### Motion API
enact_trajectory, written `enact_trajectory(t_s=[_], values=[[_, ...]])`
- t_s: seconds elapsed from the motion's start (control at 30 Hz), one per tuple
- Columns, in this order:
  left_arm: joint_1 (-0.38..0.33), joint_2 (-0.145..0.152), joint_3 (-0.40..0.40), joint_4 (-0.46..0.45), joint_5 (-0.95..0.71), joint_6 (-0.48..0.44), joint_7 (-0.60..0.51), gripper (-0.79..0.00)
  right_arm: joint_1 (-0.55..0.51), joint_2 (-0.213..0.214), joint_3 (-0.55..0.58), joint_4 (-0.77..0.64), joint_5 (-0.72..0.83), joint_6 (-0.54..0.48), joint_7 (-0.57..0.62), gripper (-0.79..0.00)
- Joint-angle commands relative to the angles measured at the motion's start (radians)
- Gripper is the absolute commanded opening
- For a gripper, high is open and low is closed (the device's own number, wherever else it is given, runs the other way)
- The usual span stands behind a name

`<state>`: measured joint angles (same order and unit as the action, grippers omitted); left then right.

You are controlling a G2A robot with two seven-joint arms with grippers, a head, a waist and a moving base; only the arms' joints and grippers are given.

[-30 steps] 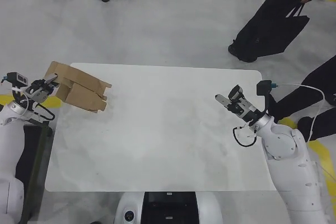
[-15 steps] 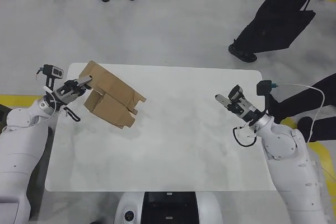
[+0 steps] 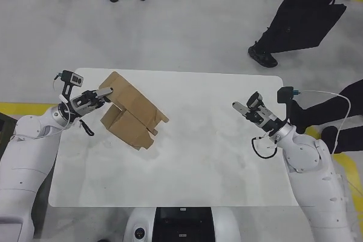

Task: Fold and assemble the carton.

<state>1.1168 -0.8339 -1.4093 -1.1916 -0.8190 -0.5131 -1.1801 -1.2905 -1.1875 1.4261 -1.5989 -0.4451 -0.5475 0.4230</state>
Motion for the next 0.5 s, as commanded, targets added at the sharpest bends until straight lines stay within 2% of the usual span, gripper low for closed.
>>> enact_trajectory(t_s=[0.0,0.17,0.3,0.47], values=[[0.000,0.000,0.000,0.000,0.000,0.000,0.000,-0.785,0.000,0.000,0.000,0.000,0.000,0.000,0.000,0.000],[0.009,-0.001,0.001,-0.013,0.012,0.010,0.025,-0.785,-0.008,-0.001,-0.006,0.002,0.021,0.014,-0.001,0.000],[0.030,-0.008,0.006,-0.040,-0.015,0.053,0.076,-0.785,-0.001,-0.001,-0.031,0.014,0.105,0.021,0.071,0.000],[0.000,-0.028,0.053,-0.026,-0.053,0.079,0.090,-0.785,-0.002,-0.005,-0.094,0.010,0.285,0.041,0.178,0.000]])
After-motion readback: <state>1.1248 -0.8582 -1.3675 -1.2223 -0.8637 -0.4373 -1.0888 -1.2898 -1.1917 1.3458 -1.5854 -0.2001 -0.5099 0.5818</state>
